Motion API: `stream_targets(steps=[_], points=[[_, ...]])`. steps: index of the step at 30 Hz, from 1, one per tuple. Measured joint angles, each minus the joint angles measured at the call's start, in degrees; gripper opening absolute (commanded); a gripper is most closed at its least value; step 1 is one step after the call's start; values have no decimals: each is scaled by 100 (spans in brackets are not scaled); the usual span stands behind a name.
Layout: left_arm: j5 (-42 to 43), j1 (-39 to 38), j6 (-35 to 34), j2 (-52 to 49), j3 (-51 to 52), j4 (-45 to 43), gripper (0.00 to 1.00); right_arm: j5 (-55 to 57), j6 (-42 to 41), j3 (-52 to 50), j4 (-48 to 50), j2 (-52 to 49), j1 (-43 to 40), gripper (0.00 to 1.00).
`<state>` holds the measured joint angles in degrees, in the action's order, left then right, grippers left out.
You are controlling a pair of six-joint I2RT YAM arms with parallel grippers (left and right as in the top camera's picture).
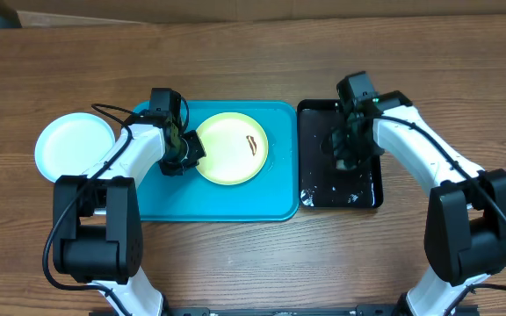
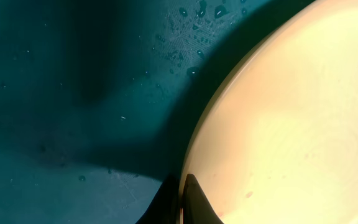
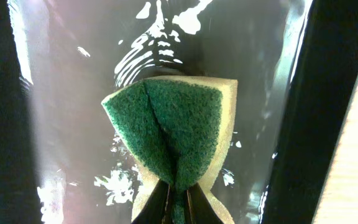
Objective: Clean dirty plates on tray and stack at the side
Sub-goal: 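Lift the sponge out of the basin toward the yellow plate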
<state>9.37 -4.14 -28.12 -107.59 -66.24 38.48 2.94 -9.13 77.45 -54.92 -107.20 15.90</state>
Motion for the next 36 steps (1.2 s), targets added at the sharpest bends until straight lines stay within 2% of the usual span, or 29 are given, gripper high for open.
stream_targets(steps=[22, 31, 36], points=[[0, 0, 0, 0, 0, 0, 4, 0, 168, 129, -136, 0, 0, 4], [-2, 0, 0, 0, 0, 0, 4, 0, 170, 848, -619, 0, 0, 4], [-4, 0, 0, 0, 0, 0, 4, 0, 170, 870, -684, 0, 0, 4]])
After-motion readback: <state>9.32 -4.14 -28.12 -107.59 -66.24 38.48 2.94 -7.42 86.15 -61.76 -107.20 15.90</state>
